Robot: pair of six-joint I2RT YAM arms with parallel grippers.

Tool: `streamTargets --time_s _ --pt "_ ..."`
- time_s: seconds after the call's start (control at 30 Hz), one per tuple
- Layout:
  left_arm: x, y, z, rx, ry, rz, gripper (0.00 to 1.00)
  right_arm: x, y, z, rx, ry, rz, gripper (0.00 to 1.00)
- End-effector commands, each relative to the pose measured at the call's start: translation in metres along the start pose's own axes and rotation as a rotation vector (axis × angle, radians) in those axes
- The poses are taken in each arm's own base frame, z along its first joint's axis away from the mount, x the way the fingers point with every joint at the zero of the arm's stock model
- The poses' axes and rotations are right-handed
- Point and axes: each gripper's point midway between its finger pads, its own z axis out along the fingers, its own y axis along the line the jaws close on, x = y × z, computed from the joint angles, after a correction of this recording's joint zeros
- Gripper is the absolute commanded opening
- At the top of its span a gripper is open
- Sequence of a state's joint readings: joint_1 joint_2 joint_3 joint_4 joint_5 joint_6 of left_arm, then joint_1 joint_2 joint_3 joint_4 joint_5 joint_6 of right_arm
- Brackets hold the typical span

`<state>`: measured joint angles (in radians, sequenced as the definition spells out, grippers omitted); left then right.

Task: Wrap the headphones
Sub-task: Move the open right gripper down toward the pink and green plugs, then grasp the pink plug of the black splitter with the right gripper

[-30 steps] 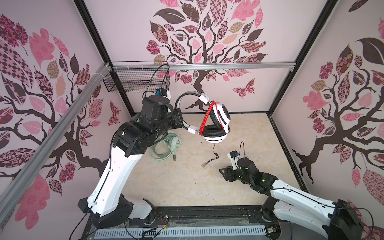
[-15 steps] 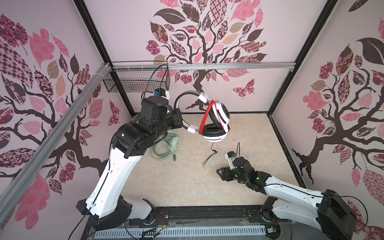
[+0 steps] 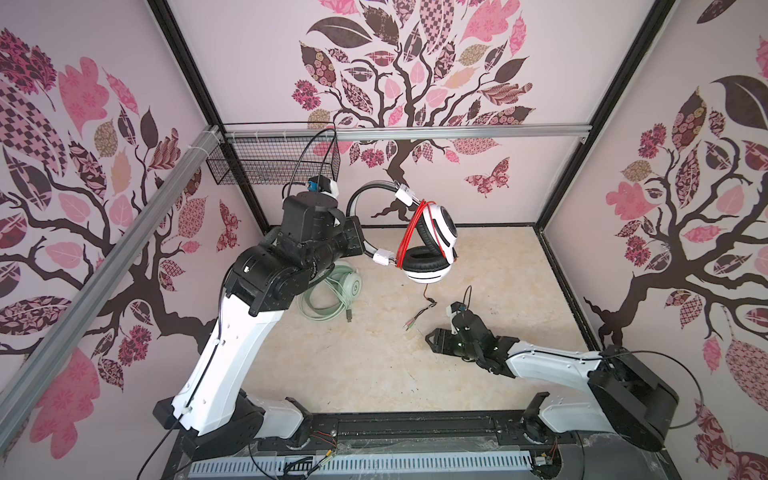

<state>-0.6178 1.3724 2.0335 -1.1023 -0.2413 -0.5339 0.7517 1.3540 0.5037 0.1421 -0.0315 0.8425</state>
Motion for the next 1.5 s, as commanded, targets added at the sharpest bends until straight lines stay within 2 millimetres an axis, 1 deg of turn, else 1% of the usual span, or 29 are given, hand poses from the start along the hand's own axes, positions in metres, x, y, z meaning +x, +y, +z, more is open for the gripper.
streamTargets --time_s 0.0,0.07,0.13,0.2,0.27,0.33,0.4,0.47,0.53,0.67,0.8,0.97,1.17,1.27,1.47 --pt "-0.024 -0.009 -0.008 0.047 -0.092 -0.047 0.0 -0.018 -0.006 0.006 0.16 -0.049 0.158 0.67" --pt "-0.023 -0.009 -0.008 0.048 -0.089 -0.047 0.0 -0.023 0.001 0.01 0.197 -0.061 0.181 0.65" --pt "-0.023 -0.008 -0.008 0.047 -0.089 -0.047 0.0 -0.024 0.013 0.017 0.185 -0.054 0.2 0.65" --pt "-0.023 -0.008 -0.007 0.047 -0.088 -0.048 0.0 -0.023 0.022 0.023 0.192 -0.045 0.238 0.64" --pt "-0.023 -0.008 -0.008 0.048 -0.09 -0.047 0.0 -0.022 0.026 0.026 0.247 -0.044 0.266 0.62" --pt "-0.024 -0.008 -0.007 0.046 -0.091 -0.047 0.0 -0.023 0.034 0.024 0.306 -0.079 0.3 0.6" --pt "-0.024 -0.007 -0.007 0.044 -0.089 -0.047 0.0 -0.017 0.038 0.02 0.342 -0.122 0.341 0.6" --pt "-0.024 -0.007 -0.008 0.047 -0.09 -0.048 0.0 -0.014 0.044 0.026 0.329 -0.139 0.376 0.6" --pt "-0.024 -0.008 -0.007 0.053 -0.086 -0.05 0.0 -0.014 0.048 0.034 0.351 -0.133 0.366 0.59" --pt "-0.023 -0.009 -0.006 0.055 -0.081 -0.046 0.0 -0.017 0.046 0.046 0.471 -0.124 0.314 0.59" --pt "-0.022 -0.008 -0.006 0.053 -0.079 -0.048 0.0 -0.027 0.048 0.057 0.528 -0.157 0.276 0.59" --pt "-0.022 -0.009 -0.005 0.061 -0.076 -0.05 0.0 -0.028 0.041 0.067 0.637 -0.144 0.233 0.63" --pt "-0.022 -0.008 -0.004 0.063 -0.074 -0.056 0.0 -0.026 0.033 0.085 0.639 -0.127 0.212 0.63" --pt "-0.022 -0.007 -0.004 0.062 -0.074 -0.055 0.0 -0.028 0.025 0.088 0.641 -0.132 0.204 0.63" --pt "-0.021 -0.008 -0.003 0.068 -0.071 -0.059 0.0 -0.032 0.024 0.098 0.617 -0.118 0.144 0.6"
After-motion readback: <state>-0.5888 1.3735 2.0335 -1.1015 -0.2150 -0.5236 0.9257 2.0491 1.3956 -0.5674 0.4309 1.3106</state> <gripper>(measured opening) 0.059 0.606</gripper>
